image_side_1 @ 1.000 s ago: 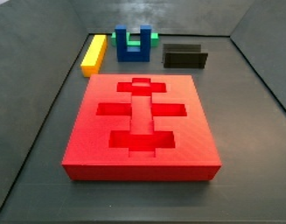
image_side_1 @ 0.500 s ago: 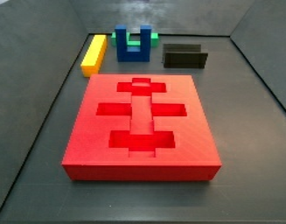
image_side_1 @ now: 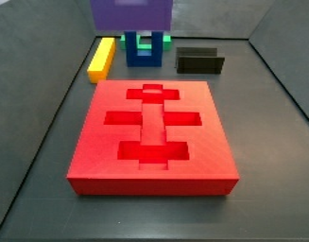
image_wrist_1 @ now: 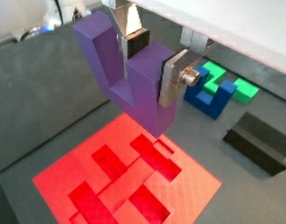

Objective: Pick up the purple object. Move up. Place the purple object on the fixture. Regrasp the purple object. Move to above the board. Insert the purple object.
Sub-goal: Insert the purple object.

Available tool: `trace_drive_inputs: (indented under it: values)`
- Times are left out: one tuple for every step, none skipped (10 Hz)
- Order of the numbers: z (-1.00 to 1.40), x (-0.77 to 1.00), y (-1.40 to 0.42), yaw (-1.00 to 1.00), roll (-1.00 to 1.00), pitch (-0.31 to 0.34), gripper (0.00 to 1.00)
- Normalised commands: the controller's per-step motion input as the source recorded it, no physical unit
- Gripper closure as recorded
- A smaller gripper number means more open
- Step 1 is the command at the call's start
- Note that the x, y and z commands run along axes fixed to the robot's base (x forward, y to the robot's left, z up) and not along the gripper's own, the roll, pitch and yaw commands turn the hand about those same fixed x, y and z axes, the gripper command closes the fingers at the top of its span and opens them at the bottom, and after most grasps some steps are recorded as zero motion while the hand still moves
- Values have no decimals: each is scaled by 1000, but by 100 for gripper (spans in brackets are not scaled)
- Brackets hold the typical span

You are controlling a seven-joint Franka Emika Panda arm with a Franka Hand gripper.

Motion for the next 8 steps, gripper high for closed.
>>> trace_drive_inputs:
  values:
    - [-351, 0, -166, 263, -304, -147, 100]
    - [-466, 0, -291, 249, -201, -60, 100]
    - [-471, 0, -291, 151, -114, 0, 100]
    - [-423, 0, -234, 134, -161, -11, 100]
    - [-300, 0, -203, 106, -230, -84, 100]
    - [-371, 37, -374, 117, -150, -83, 100]
    - [-366, 237, -600, 151, -20, -89, 100]
    - [-369, 257, -680, 114, 0, -69, 100]
